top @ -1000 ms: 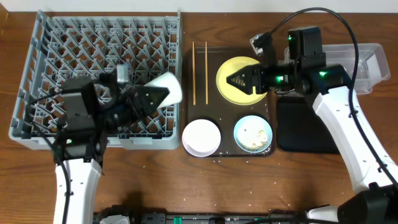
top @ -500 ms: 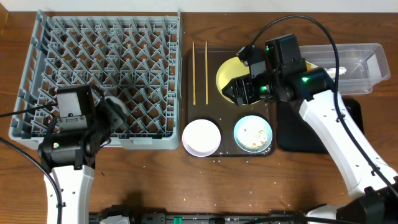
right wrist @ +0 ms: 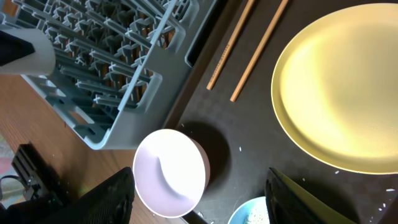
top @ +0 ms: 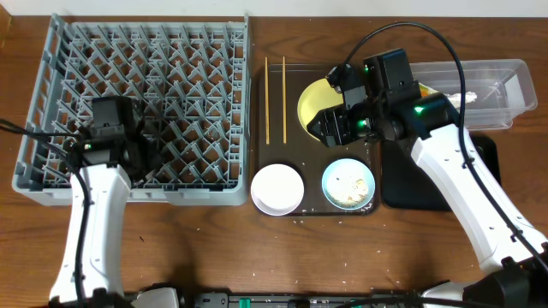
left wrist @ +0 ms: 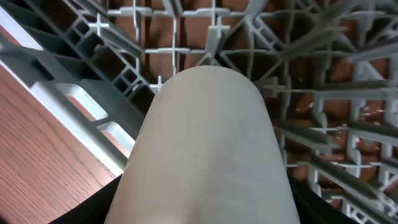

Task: Sort waste into correct bins and load items into the dishwasher
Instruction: 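Lower the white paper cup into the dish rack and open the left gripper, then grasp the light-blue bowl with the right gripper and lift it rightward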

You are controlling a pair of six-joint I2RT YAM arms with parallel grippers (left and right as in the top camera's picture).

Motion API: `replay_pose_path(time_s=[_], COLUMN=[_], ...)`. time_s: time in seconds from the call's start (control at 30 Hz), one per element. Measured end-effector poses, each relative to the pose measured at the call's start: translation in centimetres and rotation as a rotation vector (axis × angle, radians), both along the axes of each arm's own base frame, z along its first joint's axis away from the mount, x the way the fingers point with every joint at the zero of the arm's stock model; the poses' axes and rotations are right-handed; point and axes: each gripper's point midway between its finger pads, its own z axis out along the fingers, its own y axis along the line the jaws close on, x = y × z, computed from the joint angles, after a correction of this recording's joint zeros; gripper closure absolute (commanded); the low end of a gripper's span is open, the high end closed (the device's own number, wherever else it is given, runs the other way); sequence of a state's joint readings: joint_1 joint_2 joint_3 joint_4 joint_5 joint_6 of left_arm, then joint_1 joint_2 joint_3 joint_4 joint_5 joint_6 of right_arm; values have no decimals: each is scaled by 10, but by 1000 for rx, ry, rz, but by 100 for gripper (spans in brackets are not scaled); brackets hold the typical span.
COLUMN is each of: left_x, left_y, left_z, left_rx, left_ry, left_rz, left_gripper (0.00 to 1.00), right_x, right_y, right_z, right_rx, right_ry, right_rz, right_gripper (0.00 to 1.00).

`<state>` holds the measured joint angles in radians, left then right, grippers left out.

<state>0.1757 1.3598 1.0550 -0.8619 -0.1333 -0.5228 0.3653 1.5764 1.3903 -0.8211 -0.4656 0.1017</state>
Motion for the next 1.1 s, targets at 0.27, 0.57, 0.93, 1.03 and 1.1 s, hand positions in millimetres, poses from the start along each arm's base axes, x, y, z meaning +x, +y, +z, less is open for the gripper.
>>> replay_pose_path(time_s=[0.27,0.57,0.93,1.03,1.1], left_x=[8,12,-5,-16,-23], left_y=[-3,-24,-104,-130,-146], left_z=[-2,37,118,130,133], left_rx=[-102,-214,-352,-386,-399], left_ry=[-45,-218,-524,-557,-560], left_rz=[11,-71,-585,-706,-781], left_gripper=[8,25,58,54,51], right_x=[-1,-3,-16,-31,-43], right_y=[-1,-2,-10,-7,-6], right_z=[-1,-3,-20,-31,-44], right_rx=[-5,-11,-152,-221,-293], right_ry=[4,16,67,108,141], right_rz=[-2,-3,-68,-82,-106], right_gripper=[36,39,56,56,55])
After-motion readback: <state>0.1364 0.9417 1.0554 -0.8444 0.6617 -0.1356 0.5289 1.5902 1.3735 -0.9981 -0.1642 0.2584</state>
